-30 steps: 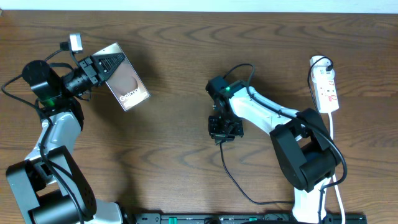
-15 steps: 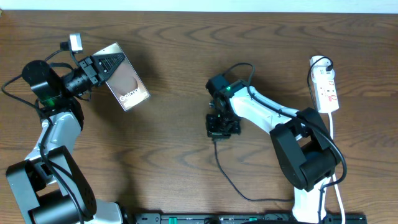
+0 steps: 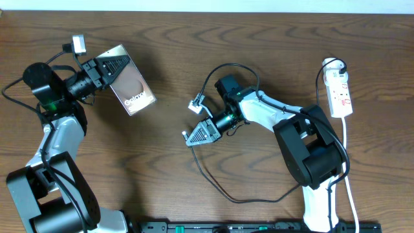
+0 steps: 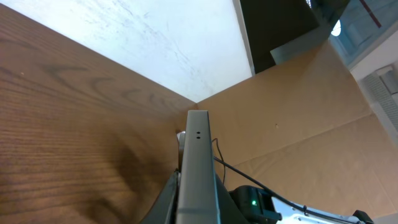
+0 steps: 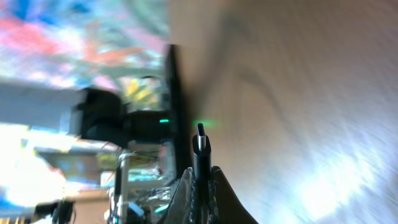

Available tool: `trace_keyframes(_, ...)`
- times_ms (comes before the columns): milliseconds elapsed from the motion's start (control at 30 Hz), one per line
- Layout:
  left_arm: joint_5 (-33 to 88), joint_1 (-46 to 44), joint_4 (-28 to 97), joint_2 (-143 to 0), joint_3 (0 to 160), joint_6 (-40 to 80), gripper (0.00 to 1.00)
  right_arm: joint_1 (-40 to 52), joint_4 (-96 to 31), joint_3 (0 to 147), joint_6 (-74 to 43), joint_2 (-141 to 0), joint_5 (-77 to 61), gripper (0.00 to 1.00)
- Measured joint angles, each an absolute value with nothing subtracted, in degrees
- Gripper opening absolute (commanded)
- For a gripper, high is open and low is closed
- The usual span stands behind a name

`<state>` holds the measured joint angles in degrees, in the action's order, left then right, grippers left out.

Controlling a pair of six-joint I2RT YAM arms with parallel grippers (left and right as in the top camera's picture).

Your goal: Plug charger to phone and switch on socket

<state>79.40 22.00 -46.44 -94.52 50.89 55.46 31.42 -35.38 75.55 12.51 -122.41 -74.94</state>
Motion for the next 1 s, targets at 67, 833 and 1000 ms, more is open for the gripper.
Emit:
trace_keyframes(67,79.42,22.0,-46.44,-94.52,50.89,55.46,0.07,31.4,-35.27,75.55,16.16,-122.41,-78.83,0.01)
trace_keyframes(833,82.81,17.15,-46.44,-94.52,50.89,55.53,0.07,33.23,-20.23,75.5,15.55,-122.41,-87.81,0.01)
trace_keyframes(1000,83.94,14.87,-46.46,-94.52,50.89,55.53,0.07,35.22,-10.92,75.42,8.99,-122.41,-87.96,0.01)
